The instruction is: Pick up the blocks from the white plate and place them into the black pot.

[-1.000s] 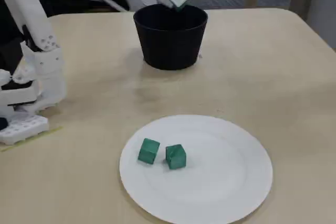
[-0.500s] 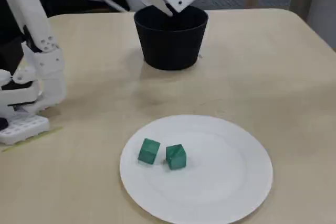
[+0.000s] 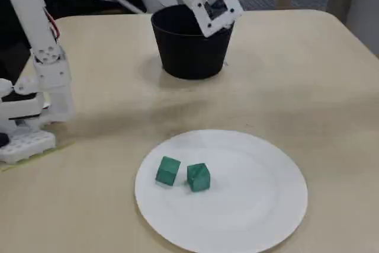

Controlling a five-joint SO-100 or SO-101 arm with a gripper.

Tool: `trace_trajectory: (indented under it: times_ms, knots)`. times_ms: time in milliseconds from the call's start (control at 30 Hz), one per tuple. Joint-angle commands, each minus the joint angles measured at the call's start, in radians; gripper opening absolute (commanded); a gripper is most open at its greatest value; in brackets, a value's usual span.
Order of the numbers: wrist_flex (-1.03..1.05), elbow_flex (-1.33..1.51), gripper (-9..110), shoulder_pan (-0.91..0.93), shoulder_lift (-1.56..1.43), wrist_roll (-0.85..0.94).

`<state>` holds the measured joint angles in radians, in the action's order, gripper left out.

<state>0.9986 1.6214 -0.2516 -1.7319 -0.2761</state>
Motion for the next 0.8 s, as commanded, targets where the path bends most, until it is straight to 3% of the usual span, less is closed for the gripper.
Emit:
trace_trajectory:
  times_ms: [0,167,433,767]
  knots:
    - [0.021,-0.032,-2,0.175,0.003,-0.074]
    - [0.149,-0.029,-2,0.37,0.032,-0.189]
    - [0.377,-0.025,-2,0.518,0.04,-0.44]
    - [0.479,-0.006,-2,0.762,0.04,-0.48]
